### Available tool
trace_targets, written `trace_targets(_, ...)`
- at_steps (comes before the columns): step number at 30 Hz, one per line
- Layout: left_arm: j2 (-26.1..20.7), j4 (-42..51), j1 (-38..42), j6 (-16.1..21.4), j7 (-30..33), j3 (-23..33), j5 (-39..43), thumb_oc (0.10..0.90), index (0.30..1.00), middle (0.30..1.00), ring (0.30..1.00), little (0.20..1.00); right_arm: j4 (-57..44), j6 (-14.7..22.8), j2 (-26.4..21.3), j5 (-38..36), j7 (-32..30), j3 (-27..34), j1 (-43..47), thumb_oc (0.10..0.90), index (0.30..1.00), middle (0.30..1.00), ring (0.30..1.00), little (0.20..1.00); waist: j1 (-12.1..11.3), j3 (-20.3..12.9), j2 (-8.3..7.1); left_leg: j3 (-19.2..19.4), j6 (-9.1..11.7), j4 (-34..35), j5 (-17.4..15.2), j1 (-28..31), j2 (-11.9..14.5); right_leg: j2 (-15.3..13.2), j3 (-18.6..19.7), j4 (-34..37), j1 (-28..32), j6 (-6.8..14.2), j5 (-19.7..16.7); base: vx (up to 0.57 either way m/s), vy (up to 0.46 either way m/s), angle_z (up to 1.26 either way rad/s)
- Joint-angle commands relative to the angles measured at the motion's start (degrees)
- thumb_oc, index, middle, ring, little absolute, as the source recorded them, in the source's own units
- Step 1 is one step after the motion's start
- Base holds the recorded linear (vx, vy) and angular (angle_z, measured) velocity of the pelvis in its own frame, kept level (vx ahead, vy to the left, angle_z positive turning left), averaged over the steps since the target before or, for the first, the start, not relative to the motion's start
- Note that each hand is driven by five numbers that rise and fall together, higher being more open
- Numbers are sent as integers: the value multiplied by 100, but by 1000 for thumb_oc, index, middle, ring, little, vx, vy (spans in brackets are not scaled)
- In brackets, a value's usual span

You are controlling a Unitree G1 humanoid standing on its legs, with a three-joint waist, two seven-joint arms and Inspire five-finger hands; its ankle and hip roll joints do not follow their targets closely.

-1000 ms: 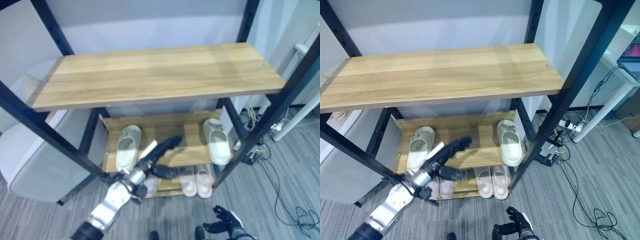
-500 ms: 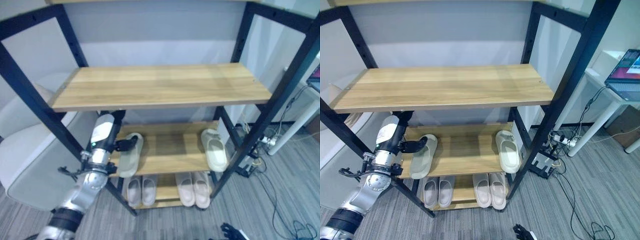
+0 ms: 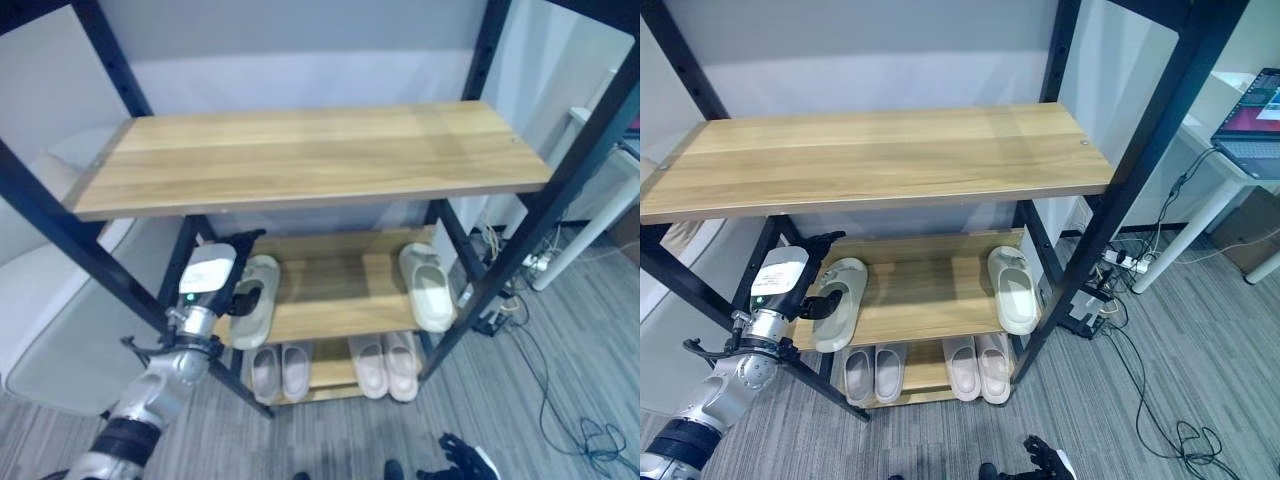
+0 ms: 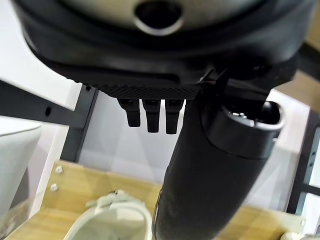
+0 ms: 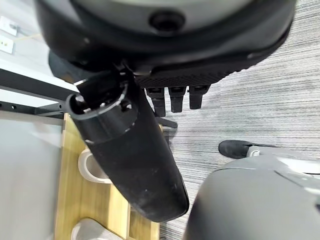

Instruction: Arrange the slippers neatly on the shoe rack.

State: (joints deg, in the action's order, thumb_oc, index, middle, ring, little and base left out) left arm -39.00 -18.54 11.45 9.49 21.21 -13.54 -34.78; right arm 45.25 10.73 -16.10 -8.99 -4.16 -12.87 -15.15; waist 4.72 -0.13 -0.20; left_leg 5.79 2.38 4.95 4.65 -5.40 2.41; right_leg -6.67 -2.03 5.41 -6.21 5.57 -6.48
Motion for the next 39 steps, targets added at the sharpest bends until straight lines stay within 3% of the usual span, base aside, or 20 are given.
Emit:
trace_targets(1, -334, -109, 1370, -84, 553, -13, -424, 800, 900, 900, 900, 900, -426, 402, -292, 139, -105, 45, 358, 800, 900, 900, 900, 900, 90, 157, 192, -232, 36, 5, -648, 82, -262, 32, -147, -41, 183, 354, 552, -48, 62, -2)
trace_targets(17, -698, -653, 2153, -992, 725, -269, -1492, 800, 900, 900, 900, 900, -576, 419, -359, 175, -212, -8, 447, 800, 900, 900, 900, 900, 82, 237, 65, -169, 14, 5, -591, -359, -281, 4, -82, -50, -274, 387, 420, -8, 17, 0)
trace_targets(22, -619, -726, 2145, -1003, 721, -245, -1414, 800, 900, 900, 900, 900, -666, 417, -375, 180, -218, -3, 447, 800, 900, 900, 900, 900, 101, 282, 33, -134, 9, 5, -581, -429, -272, 20, -54, -54, -369, 388, 391, -14, 13, -12)
trace_targets(23, -591, -778, 2188, -1022, 675, -266, -1359, 400, 300, 300, 300, 300, -637, 413, -375, 175, -221, -7, 473, 800, 900, 900, 900, 900, 110, 304, 16, -124, 7, 5, -572, -464, -269, 24, -41, -58, -406, 385, 379, -10, 2, -4)
trace_targets(34, -190, -342, 2352, -768, 793, -387, -1148, 400, 300, 300, 300, 300, -652, 411, -399, 103, -235, -40, 544, 800, 900, 900, 900, 900, 127, 504, 39, -74, -10, 5, -534, -567, -281, 31, 11, -111, -558, 362, 344, -1, -1, -1)
trace_targets(39, 343, -60, 2550, -533, 735, -792, -1064, 400, 300, 300, 300, 300, -529, 395, -396, 41, -295, -90, 635, 800, 900, 900, 900, 900, 187, 653, 108, -23, -18, 5, -508, -613, -289, 21, 65, -175, -666, 359, 334, 9, -16, -9)
